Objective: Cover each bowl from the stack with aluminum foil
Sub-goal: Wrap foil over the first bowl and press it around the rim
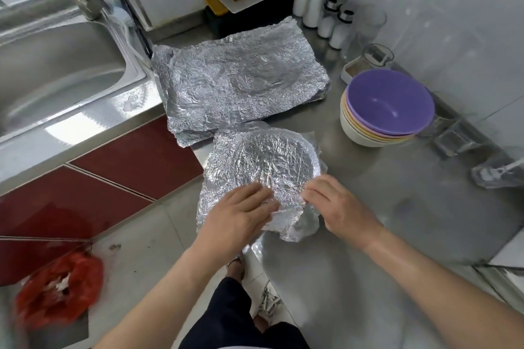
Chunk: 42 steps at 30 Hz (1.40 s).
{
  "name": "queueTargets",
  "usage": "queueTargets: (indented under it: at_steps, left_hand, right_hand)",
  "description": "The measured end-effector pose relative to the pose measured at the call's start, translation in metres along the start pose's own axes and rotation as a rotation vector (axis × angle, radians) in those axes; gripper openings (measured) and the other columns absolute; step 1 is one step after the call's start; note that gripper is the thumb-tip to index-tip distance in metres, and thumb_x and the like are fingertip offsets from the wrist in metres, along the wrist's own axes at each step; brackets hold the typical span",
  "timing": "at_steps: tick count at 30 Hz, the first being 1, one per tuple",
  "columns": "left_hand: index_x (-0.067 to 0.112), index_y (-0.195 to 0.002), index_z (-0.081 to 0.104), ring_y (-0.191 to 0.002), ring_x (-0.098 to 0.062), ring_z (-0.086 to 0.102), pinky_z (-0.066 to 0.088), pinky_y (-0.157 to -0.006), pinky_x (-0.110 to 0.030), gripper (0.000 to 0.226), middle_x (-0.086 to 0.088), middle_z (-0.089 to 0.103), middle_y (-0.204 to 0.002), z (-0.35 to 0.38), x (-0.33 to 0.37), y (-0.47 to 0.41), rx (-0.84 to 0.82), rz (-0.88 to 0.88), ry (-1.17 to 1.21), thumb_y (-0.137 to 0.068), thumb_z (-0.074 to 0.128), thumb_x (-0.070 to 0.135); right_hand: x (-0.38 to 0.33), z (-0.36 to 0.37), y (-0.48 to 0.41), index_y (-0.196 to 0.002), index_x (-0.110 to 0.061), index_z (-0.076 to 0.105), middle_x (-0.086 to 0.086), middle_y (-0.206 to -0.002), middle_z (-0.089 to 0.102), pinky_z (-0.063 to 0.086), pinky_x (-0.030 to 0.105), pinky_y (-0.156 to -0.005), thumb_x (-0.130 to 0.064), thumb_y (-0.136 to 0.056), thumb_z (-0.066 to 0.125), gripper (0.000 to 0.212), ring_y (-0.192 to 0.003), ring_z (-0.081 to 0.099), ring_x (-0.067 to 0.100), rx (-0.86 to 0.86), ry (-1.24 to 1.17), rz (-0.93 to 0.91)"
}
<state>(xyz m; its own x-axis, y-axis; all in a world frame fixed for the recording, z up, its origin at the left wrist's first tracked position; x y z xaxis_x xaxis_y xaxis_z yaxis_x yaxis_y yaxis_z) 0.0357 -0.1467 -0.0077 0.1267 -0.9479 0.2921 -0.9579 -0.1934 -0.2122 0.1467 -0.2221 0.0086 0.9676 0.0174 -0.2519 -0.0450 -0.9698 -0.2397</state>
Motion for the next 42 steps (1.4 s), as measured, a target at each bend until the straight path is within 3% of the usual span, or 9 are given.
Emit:
queueTargets:
  at_steps: [3,8,16,20,22,27,30,38,42]
  left_hand:
    - [0.019,-0.115,0.072,-0.11,-0.027,0.062,0.053,-0.089,-0.039,0.031,-0.001,0.068,-0.121,-0.013,0.005,-0.005,0.097,-0.03,-0.012,-0.095,0.054,0.036]
    - [0.017,-0.099,0.076,-0.082,-0.021,0.06,0.053,-0.067,-0.035,0.021,0.001,0.066,-0.091,-0.016,0.005,-0.009,0.117,0.007,0.009,-0.09,0.062,0.03]
    - [0.011,-0.083,0.072,-0.071,-0.022,0.056,0.049,-0.061,-0.034,0.013,0.0,0.062,-0.079,-0.012,0.017,-0.014,0.139,0.132,-0.054,-0.091,0.064,0.016]
    - [0.015,-0.085,0.071,-0.074,-0.019,0.052,0.047,-0.062,-0.035,0.004,0.002,0.06,-0.082,0.003,0.024,-0.02,0.136,-0.006,-0.042,-0.086,0.071,0.019]
    - [0.013,-0.095,0.072,-0.079,-0.02,0.056,0.051,-0.067,-0.036,0.019,0.0,0.063,-0.089,0.008,0.036,-0.026,0.116,-0.099,0.065,-0.092,0.059,0.027]
    - [0.015,-0.118,0.069,-0.104,-0.02,0.063,0.056,-0.084,-0.032,0.035,0.0,0.068,-0.116,-0.014,0.034,-0.029,0.074,-0.172,0.284,-0.096,0.05,0.033]
    - [0.022,-0.114,0.072,-0.113,-0.018,0.061,0.055,-0.087,-0.032,0.036,0.005,0.068,-0.119,-0.018,0.017,-0.027,0.017,-0.118,0.196,-0.096,0.047,0.041]
    - [0.019,-0.102,0.077,-0.102,-0.017,0.059,0.045,-0.085,-0.023,0.032,0.005,0.071,-0.108,-0.006,0.014,-0.018,0.058,0.038,0.128,-0.094,0.053,0.039]
    - [0.016,-0.098,0.076,-0.084,-0.019,0.057,0.048,-0.07,-0.028,0.026,0.002,0.065,-0.093,-0.01,0.019,-0.02,0.118,0.074,0.028,-0.096,0.055,0.032]
  right_hand:
    - [0.009,-0.006,0.0,-0.099,-0.005,0.066,0.007,-0.103,0.06,0.053,0.041,-0.081,0.01,-0.073,0.063,0.031,-0.102,0.053,0.027,0.019,-0.039,0.017]
    - [-0.008,-0.004,-0.002,-0.096,-0.009,0.067,0.004,-0.098,0.06,0.051,0.037,-0.082,-0.014,-0.09,0.066,0.008,-0.096,0.056,0.025,0.004,-0.082,-0.074]
    - [-0.019,0.008,-0.01,-0.084,-0.007,0.066,0.006,-0.087,0.06,0.05,0.031,-0.072,0.007,-0.071,0.073,0.02,-0.083,0.055,0.024,-0.025,0.036,-0.184]
    - [-0.01,0.002,-0.006,-0.086,-0.004,0.064,0.009,-0.087,0.058,0.047,0.03,-0.078,0.008,-0.074,0.071,0.019,-0.086,0.054,0.026,-0.02,0.108,-0.229]
    - [0.005,-0.002,-0.003,-0.094,-0.003,0.062,0.012,-0.096,0.057,0.05,0.034,-0.084,0.006,-0.078,0.069,0.019,-0.098,0.055,0.03,0.003,0.099,-0.214]
    - [0.034,-0.025,-0.007,-0.109,-0.01,0.064,0.012,-0.114,0.058,0.053,0.043,-0.077,0.004,-0.071,0.059,0.041,-0.113,0.051,0.031,0.04,0.079,0.015]
    - [0.018,-0.024,-0.007,-0.098,-0.01,0.069,0.006,-0.105,0.061,0.051,0.039,-0.082,-0.007,-0.083,0.062,0.017,-0.101,0.055,0.026,0.051,-0.048,0.061]
    - [-0.015,-0.002,-0.003,-0.088,-0.009,0.068,0.005,-0.098,0.06,0.049,0.031,-0.08,-0.025,-0.093,0.059,0.019,-0.094,0.055,0.023,-0.025,-0.05,-0.129]
    - [-0.012,-0.003,-0.002,-0.087,-0.013,0.067,0.002,-0.09,0.06,0.049,0.036,-0.07,-0.023,-0.09,0.064,0.011,-0.085,0.057,0.023,-0.012,0.012,-0.134]
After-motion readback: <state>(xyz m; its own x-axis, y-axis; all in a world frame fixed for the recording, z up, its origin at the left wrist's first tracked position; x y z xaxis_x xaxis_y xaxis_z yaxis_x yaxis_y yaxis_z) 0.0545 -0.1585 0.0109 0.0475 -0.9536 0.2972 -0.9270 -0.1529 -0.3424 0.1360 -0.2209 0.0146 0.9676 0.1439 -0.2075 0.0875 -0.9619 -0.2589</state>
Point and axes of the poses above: each hand's wrist, its own y-axis away from the middle knuckle, its own z-axis out of the palm, x = y × z, the point moved 10 cm from there along -y, towards the middle knuckle
